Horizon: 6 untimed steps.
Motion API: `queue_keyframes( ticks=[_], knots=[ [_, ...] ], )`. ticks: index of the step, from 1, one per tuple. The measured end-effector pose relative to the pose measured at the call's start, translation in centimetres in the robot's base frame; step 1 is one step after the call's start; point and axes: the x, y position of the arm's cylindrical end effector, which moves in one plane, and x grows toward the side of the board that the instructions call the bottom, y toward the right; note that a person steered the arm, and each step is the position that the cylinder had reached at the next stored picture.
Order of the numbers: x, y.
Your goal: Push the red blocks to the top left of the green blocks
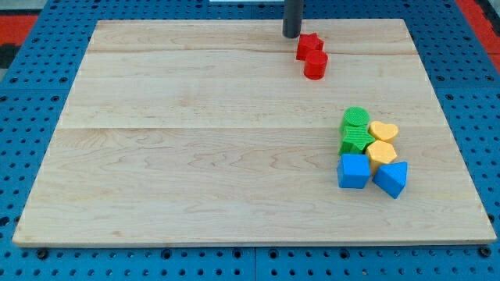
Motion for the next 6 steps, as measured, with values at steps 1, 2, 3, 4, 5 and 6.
queue_keyframes(
  ticks=[1, 2, 3, 4, 5, 6],
  knots=[
    [3.0, 3.1],
    [6.7, 2.4],
    [6.7, 2.0],
    [2.8, 0.2],
    [4.8, -5.2],
    [9.5, -2.9]
  ],
)
